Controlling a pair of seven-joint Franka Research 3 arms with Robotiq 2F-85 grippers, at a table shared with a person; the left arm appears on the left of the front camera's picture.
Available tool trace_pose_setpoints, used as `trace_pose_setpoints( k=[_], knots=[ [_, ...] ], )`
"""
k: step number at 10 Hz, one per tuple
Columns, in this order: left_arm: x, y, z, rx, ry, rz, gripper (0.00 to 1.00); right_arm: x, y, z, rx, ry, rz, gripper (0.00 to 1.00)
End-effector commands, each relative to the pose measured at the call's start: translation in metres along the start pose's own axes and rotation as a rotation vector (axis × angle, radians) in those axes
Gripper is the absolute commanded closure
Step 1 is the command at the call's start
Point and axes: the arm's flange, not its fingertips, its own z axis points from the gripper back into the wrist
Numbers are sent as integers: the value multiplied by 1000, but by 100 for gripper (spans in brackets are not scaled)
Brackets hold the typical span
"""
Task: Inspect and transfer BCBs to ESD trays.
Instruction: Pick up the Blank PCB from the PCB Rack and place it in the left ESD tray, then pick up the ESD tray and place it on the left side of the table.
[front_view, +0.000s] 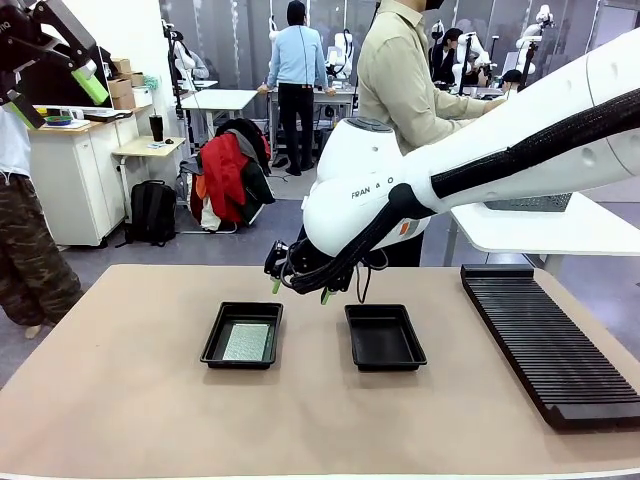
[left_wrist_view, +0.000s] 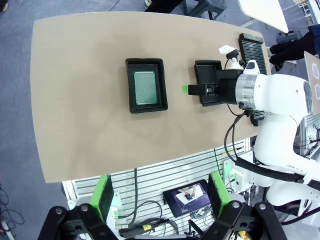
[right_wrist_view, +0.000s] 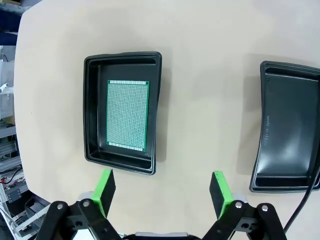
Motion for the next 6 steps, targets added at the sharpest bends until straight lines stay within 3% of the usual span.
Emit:
trace_pose_setpoints(
  k=[1, 6],
  knots=[
    [1, 1, 0, -2, -2, 3, 0, -1, 0, -1, 1, -7, 0, 0],
    [1, 1, 0, -2, -2, 3, 0, -1, 0, -1, 1, -7, 0, 0]
  ],
)
